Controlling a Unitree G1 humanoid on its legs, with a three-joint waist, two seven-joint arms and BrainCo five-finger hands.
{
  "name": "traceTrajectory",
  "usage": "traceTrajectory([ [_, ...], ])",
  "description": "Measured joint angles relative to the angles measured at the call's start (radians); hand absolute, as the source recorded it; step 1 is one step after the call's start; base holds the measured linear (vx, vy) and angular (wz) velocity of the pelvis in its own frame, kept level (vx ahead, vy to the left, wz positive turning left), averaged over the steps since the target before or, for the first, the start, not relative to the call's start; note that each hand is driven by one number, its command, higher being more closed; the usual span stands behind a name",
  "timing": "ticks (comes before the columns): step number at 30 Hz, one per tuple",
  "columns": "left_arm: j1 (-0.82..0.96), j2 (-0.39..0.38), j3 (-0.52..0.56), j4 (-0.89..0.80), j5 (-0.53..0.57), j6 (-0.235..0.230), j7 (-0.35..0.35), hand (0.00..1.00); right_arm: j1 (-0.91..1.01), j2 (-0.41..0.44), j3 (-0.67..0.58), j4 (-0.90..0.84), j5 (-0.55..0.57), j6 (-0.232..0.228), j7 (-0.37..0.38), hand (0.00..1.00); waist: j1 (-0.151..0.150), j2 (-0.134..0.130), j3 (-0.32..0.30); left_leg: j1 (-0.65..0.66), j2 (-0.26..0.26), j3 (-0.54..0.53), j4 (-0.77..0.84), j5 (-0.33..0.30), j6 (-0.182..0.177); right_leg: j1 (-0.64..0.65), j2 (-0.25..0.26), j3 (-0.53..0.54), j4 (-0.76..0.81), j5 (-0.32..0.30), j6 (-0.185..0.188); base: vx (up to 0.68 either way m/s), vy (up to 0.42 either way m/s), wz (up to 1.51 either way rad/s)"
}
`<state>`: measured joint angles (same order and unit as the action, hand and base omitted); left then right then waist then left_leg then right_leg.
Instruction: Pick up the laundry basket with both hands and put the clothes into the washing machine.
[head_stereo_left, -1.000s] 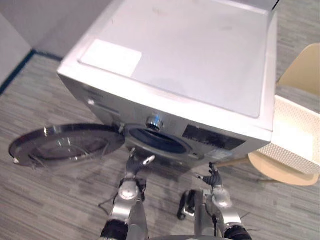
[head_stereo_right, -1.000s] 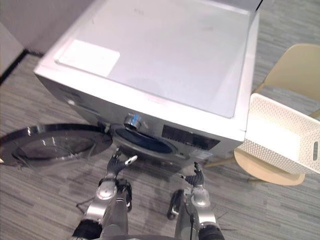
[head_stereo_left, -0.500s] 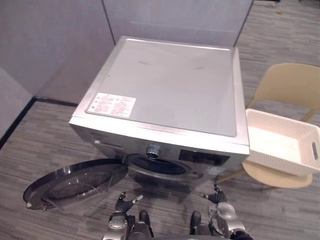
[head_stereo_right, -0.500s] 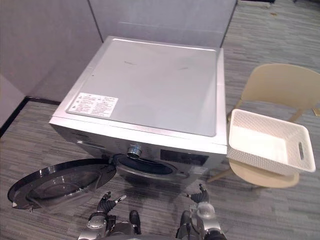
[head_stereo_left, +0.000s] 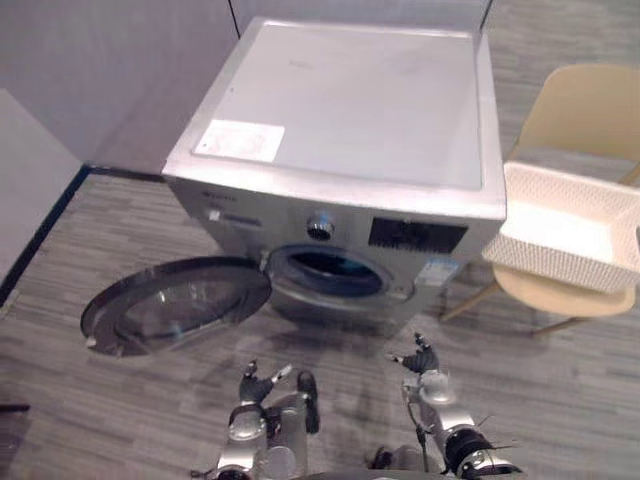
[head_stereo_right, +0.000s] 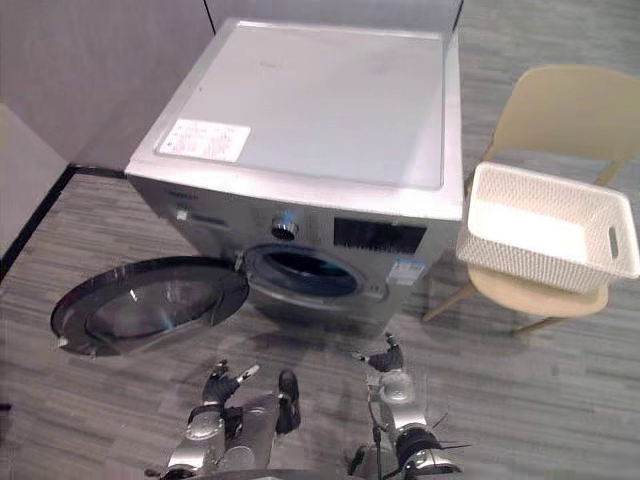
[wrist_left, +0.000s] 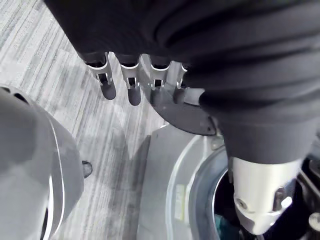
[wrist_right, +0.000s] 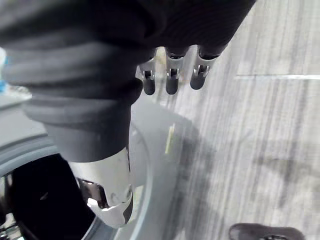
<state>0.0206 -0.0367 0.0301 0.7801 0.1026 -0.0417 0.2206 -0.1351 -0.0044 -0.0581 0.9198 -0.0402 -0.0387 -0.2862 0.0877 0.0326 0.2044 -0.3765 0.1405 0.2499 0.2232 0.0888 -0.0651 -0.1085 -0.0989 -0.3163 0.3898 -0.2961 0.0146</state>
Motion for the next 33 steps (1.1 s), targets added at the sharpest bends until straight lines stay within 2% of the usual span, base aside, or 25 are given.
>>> traceTrajectory([
  [1,0.001,0.002,0.000,-0.003,0.000,0.001,-0.001,0.00,0.015,-0.001,-0.017,0.000,0.000,0.004,-0.003,0.00,-0.002,-0.017,0.008,-0.008,-0.001,-0.003,0.066,-0.015,0.022,-0.015,-0.013,-0.012,0.000,0.015,-0.008,-0.35,0.006,0.42],
  [2,-0.001,0.010,-0.001,-0.002,0.002,0.000,0.000,0.00,0.022,-0.008,-0.023,0.004,-0.001,0.005,-0.003,0.00,-0.008,-0.027,0.007,-0.015,0.001,-0.013,0.145,-0.042,0.058,-0.036,-0.028,-0.017,-0.004,0.033,-0.008,-0.31,0.050,0.31],
  [3,0.001,0.014,-0.001,0.001,0.003,0.000,0.000,0.00,0.022,-0.015,-0.022,0.003,-0.001,0.004,-0.003,0.00,-0.019,-0.028,0.007,-0.014,0.006,-0.029,0.187,-0.077,0.058,-0.050,-0.036,-0.018,-0.012,0.048,-0.006,-0.22,0.089,0.21],
  [4,0.000,0.016,-0.003,0.009,0.005,0.000,0.001,0.00,0.022,-0.019,-0.022,0.003,-0.001,0.003,-0.003,0.00,-0.020,-0.026,0.006,-0.007,0.014,-0.035,0.208,-0.110,0.052,-0.060,-0.041,-0.017,-0.015,0.057,-0.004,-0.14,0.115,0.07],
  [6,-0.004,0.036,-0.035,0.035,0.010,0.004,0.003,0.00,0.028,-0.028,-0.021,0.010,-0.001,0.004,-0.002,0.00,-0.021,-0.019,0.005,0.051,0.044,-0.067,0.236,-0.198,0.030,-0.079,-0.060,-0.011,-0.029,0.093,0.024,-0.10,0.201,0.02],
  [8,-0.004,0.047,-0.051,0.051,0.021,0.011,0.004,0.00,0.035,-0.035,-0.022,0.012,-0.001,0.004,-0.002,0.00,-0.021,-0.004,-0.002,0.120,0.026,-0.090,0.110,-0.224,-0.006,-0.072,-0.063,-0.006,-0.059,0.120,0.056,-0.07,0.271,0.06],
  [9,-0.012,0.058,-0.074,0.053,0.026,0.016,0.006,0.00,0.041,-0.023,-0.023,0.017,-0.001,0.004,0.001,0.00,-0.024,-0.017,-0.012,0.139,-0.007,-0.084,0.049,-0.189,0.005,-0.051,-0.080,-0.012,-0.118,0.155,0.068,-0.06,0.289,0.14],
  [10,-0.014,0.065,-0.082,0.051,0.027,0.016,0.007,0.00,0.043,-0.019,-0.023,0.018,-0.001,0.004,0.003,0.00,-0.023,-0.020,-0.015,0.152,-0.024,-0.082,0.017,-0.173,0.012,-0.039,-0.086,-0.013,-0.146,0.171,0.079,-0.03,0.213,0.28],
  [12,-0.017,0.083,-0.110,0.027,0.027,0.016,0.026,0.00,0.045,-0.019,-0.024,0.022,-0.001,0.003,0.003,0.00,-0.030,-0.011,-0.032,0.187,-0.080,-0.084,-0.077,-0.129,0.035,-0.010,-0.114,-0.026,-0.218,0.224,0.101,-0.01,0.189,0.24],
  [15,-0.016,0.087,-0.115,-0.040,0.029,0.016,0.040,0.00,0.036,-0.019,-0.025,0.041,-0.001,0.003,0.003,0.00,-0.046,-0.001,-0.043,0.228,-0.119,-0.085,-0.159,-0.088,0.053,0.021,-0.133,-0.036,-0.276,0.263,0.117,0.02,0.149,0.10],
  [17,-0.017,0.095,-0.115,-0.165,0.029,0.012,0.053,0.00,0.036,-0.014,-0.025,0.043,-0.001,0.003,0.002,0.00,-0.049,-0.007,-0.052,0.259,-0.142,-0.086,-0.216,-0.058,0.066,0.043,-0.139,-0.036,-0.324,0.292,0.132,0.02,0.108,-0.05],
  [21,-0.036,0.119,-0.108,-0.356,0.053,-0.009,0.092,0.00,0.033,-0.014,-0.025,0.044,0.000,0.003,-0.001,0.00,-0.053,-0.015,-0.070,0.282,-0.159,-0.086,-0.263,-0.037,0.082,0.070,-0.140,-0.040,-0.382,0.325,0.142,0.05,0.042,-0.01],
  [24,-0.096,0.176,-0.051,-0.434,0.084,-0.015,0.126,0.00,0.018,-0.013,-0.025,0.047,0.000,0.004,-0.003,0.00,-0.053,-0.019,-0.075,0.292,-0.167,-0.085,-0.293,-0.024,0.082,0.073,-0.131,-0.043,-0.416,0.342,0.129,0.02,0.009,-0.01],
  [27,-0.200,0.259,0.067,-0.445,0.146,0.001,0.213,0.00,-0.021,-0.015,-0.039,0.047,0.036,0.004,-0.017,0.00,-0.052,-0.023,-0.073,0.284,-0.161,-0.094,-0.315,-0.010,0.084,0.069,-0.117,-0.050,-0.439,0.356,0.121,0.02,-0.012,0.03],
  [28,-0.209,0.268,0.076,-0.444,0.149,0.005,0.221,0.00,-0.025,-0.015,-0.042,0.047,0.039,0.004,-0.017,0.00,-0.050,-0.025,-0.072,0.283,-0.160,-0.094,-0.315,-0.009,0.084,0.069,-0.115,-0.052,-0.442,0.357,0.119,0.00,0.000,0.00],
  [30,-0.302,0.337,0.152,-0.426,0.181,0.041,0.271,0.00,-0.039,-0.015,-0.043,0.056,0.056,0.003,-0.020,0.00,-0.045,-0.044,-0.069,0.251,-0.151,-0.095,-0.312,-0.002,0.073,0.044,-0.108,-0.043,-0.440,0.358,0.118,0.00,-0.017,-0.01],
  [31,-0.328,0.360,0.166,-0.413,0.183,0.046,0.283,0.00,-0.045,-0.014,-0.043,0.056,0.059,0.003,-0.021,0.00,-0.044,-0.049,-0.066,0.241,-0.148,-0.095,-0.311,0.001,0.073,0.031,-0.106,-0.042,-0.435,0.359,0.118,-0.01,-0.025,-0.04],
  [33,-0.427,0.453,0.186,-0.361,0.187,0.081,0.313,0.00,-0.059,-0.003,-0.042,0.057,0.067,0.003,-0.022,0.00,-0.042,-0.076,-0.049,0.197,-0.136,-0.093,-0.304,0.009,0.072,-0.017,-0.098,-0.033,-0.420,0.362,0.114,-0.01,-0.020,-0.07],
])
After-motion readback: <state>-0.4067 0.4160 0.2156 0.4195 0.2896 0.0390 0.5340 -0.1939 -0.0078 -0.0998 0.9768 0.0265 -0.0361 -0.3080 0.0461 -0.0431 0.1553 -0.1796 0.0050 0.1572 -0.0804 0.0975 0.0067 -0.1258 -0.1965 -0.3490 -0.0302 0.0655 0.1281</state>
